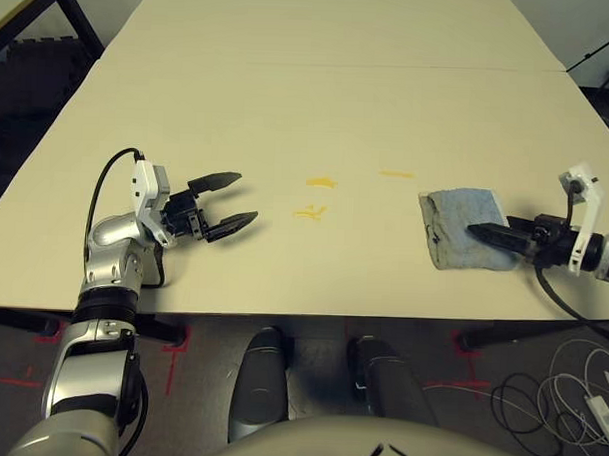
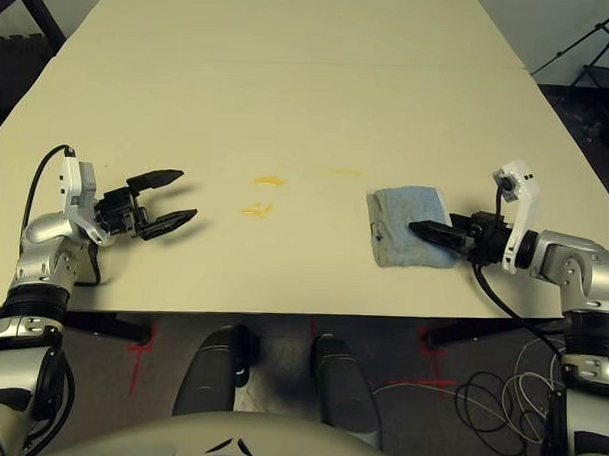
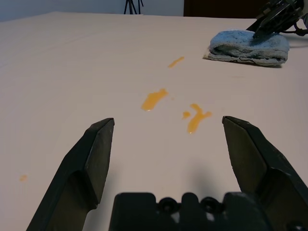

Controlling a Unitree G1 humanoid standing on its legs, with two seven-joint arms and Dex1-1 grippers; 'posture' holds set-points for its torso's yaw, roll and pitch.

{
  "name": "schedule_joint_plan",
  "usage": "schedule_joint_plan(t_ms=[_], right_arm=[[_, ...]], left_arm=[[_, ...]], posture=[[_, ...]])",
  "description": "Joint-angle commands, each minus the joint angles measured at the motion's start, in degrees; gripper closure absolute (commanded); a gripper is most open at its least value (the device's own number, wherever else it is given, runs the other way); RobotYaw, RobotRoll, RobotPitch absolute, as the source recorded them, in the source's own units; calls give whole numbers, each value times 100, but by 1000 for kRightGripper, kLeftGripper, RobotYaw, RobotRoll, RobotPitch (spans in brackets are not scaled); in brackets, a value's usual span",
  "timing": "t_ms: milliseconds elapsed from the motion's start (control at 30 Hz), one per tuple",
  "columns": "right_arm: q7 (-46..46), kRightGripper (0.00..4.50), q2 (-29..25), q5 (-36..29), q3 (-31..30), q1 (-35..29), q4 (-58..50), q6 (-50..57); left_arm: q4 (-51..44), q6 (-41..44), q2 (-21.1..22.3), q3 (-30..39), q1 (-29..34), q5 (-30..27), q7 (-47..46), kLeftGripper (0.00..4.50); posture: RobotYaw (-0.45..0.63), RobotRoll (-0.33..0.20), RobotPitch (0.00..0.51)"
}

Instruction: Wipe the water off the table with a rag.

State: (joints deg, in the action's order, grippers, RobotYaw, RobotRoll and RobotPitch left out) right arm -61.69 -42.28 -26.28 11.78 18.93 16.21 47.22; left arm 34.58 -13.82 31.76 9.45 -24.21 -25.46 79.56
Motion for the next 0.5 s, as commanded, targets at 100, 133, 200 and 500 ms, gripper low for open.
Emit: schedule_joint_plan(t_ms=[100,133,200,500], right_arm=[[155,33,248,80,-459,-79,37,167],[179,33,270,87,-484,-77,38,169],[216,33,302,100,-526,-84,40,167],[327,2043,294,236,-559,-129,190,23]], left_arm=[[35,-35,-17,-71,47,100,43,0],[33,-36,-18,-71,48,100,41,0],[33,-40,-20,-72,47,101,40,0],[92,-71,-23,-75,2,122,29,0]], posture=[[185,0,162],[184,0,163],[184,0,163],[181,0,163]])
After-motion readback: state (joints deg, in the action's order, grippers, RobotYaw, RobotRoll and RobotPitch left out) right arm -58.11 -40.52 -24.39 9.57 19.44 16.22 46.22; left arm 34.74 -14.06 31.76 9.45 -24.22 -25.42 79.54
